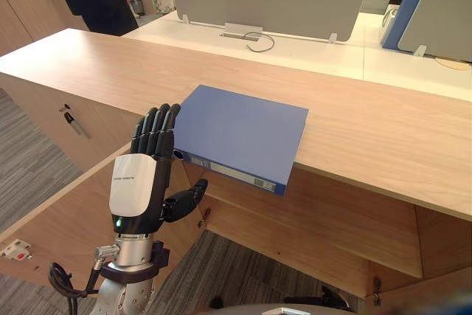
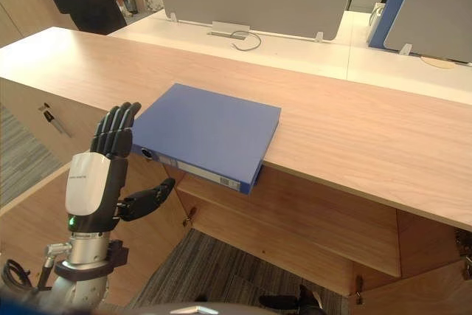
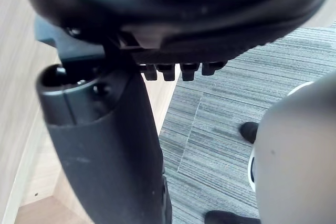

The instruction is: Walk over to the cabinet, pick up the folder, carry it to the office cabinet, place the folder inside the office cabinet, then close the office cabinet door

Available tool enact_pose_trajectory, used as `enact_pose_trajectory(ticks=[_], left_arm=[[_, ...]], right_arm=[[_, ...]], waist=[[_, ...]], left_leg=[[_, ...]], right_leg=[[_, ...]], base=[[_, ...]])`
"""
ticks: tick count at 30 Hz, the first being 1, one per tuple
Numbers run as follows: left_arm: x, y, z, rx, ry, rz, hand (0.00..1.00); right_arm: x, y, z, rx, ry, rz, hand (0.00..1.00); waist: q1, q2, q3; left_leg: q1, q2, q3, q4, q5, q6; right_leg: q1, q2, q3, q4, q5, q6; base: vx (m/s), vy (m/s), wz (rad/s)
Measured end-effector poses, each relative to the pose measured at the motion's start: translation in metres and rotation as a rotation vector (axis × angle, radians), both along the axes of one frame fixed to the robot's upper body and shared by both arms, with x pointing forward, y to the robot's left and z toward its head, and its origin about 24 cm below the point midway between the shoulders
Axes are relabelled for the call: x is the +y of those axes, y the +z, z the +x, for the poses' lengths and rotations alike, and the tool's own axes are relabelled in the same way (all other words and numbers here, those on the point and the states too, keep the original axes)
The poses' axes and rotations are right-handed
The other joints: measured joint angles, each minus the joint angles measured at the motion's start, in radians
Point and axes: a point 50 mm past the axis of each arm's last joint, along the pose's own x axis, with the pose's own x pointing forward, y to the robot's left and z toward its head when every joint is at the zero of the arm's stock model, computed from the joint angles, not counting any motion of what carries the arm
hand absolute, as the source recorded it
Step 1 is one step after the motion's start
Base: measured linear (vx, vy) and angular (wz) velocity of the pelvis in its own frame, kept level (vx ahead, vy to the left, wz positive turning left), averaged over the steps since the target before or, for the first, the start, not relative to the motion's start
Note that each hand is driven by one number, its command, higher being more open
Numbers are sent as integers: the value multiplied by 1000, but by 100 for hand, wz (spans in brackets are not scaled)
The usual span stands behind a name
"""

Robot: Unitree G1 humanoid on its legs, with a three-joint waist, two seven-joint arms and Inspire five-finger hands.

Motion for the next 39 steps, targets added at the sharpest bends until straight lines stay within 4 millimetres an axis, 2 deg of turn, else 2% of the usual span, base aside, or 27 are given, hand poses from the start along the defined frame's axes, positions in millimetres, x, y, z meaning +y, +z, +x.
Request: enact_pose_trajectory(ticks=[11,15,25,33,39], left_arm=[[4,5,3,-2,-63,120,100],[1,8,12,-22,-104,164,100],[-4,-6,21,56,-221,289,100],[9,-16,37,100,-204,383,100],[16,-12,51,81,-192,485,100]], right_arm=[[0,0,0,-2,7,12,100],[-2,0,0,-4,9,9,100],[-3,1,3,-13,9,10,100],[-3,2,5,-26,12,9,100],[-3,2,5,-27,14,9,100]], waist=[[-3,4,0],[-4,11,1],[-24,14,0],[-30,18,3],[-33,19,4]], left_leg=[[9,10,11,0,0,-1],[12,13,15,0,1,-2],[19,20,46,-2,0,-4],[32,22,48,-7,-1,-5],[47,21,52,-7,-6,-13]], right_leg=[[1,9,15,1,1,-8],[0,10,20,3,2,-10],[-9,14,51,2,8,-17],[0,12,52,-6,9,-18],[24,14,53,-28,15,-15]], base=[[-31,-11,-3],[-31,-10,-3],[-31,-3,-9],[-38,-3,-1],[1,-2,-1]])
